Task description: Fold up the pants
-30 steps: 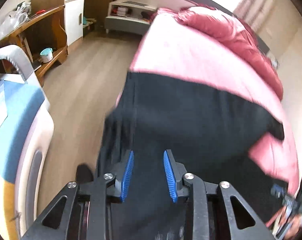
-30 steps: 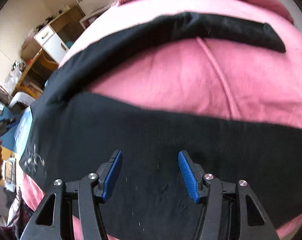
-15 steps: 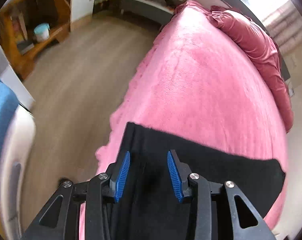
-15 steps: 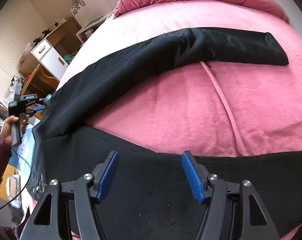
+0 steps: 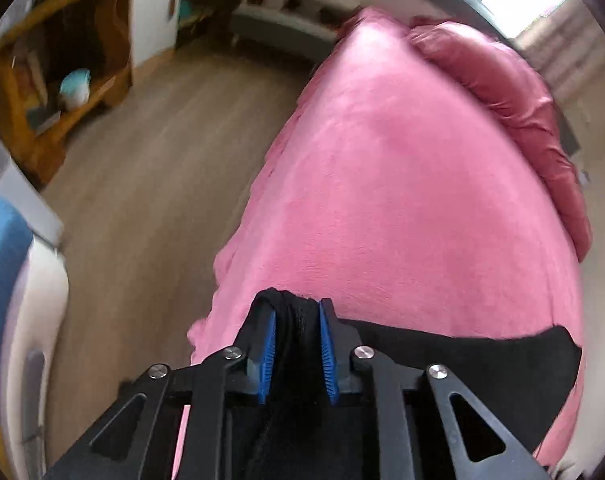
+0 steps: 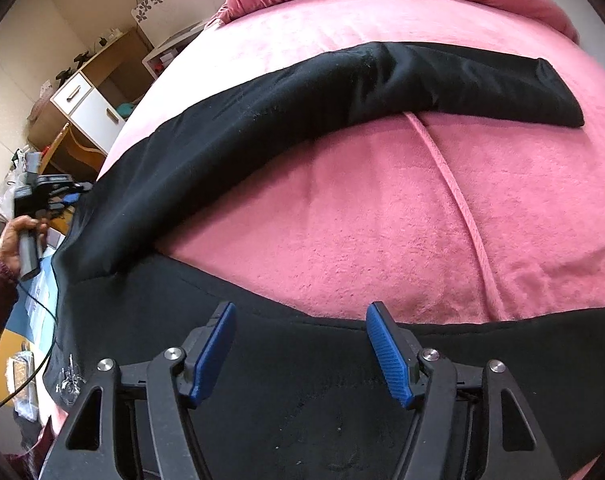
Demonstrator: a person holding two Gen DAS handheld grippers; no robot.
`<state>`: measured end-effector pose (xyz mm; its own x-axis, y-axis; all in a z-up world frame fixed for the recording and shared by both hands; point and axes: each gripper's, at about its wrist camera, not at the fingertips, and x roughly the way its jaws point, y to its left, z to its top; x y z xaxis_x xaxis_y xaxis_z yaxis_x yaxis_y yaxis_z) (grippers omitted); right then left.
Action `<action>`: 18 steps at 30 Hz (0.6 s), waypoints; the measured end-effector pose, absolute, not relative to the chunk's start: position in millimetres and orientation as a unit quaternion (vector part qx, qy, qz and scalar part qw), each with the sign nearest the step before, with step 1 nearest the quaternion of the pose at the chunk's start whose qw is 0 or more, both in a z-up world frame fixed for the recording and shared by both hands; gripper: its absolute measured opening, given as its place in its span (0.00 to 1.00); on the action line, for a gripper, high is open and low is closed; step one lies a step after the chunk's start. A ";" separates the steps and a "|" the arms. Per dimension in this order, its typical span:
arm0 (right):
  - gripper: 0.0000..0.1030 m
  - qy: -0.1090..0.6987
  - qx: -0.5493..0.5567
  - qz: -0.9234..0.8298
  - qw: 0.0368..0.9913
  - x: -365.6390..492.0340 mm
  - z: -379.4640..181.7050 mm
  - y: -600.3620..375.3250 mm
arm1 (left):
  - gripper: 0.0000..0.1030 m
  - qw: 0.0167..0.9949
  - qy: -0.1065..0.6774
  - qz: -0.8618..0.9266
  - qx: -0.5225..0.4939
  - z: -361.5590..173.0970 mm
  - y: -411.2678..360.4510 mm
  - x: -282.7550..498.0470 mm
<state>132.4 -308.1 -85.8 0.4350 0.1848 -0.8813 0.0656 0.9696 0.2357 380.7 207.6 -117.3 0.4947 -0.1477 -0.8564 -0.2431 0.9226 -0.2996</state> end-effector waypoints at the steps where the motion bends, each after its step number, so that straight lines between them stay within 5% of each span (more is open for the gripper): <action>1: 0.66 0.530 0.120 0.035 0.839 132.2 -85.4 -309.2 | 0.19 0.857 0.481 0.012 -0.185 -101.0 202.3 366.7; 9: 0.66 0.504 0.150 0.036 0.850 143.0 -71.3 -320.9 | 0.18 0.896 0.368 -0.224 -0.110 -3.3 140.7 242.7; 18: 0.66 0.470 0.193 0.060 0.859 197.0 -38.9 -328.3 | 0.15 0.853 0.365 -0.356 -0.114 4.9 113.8 117.2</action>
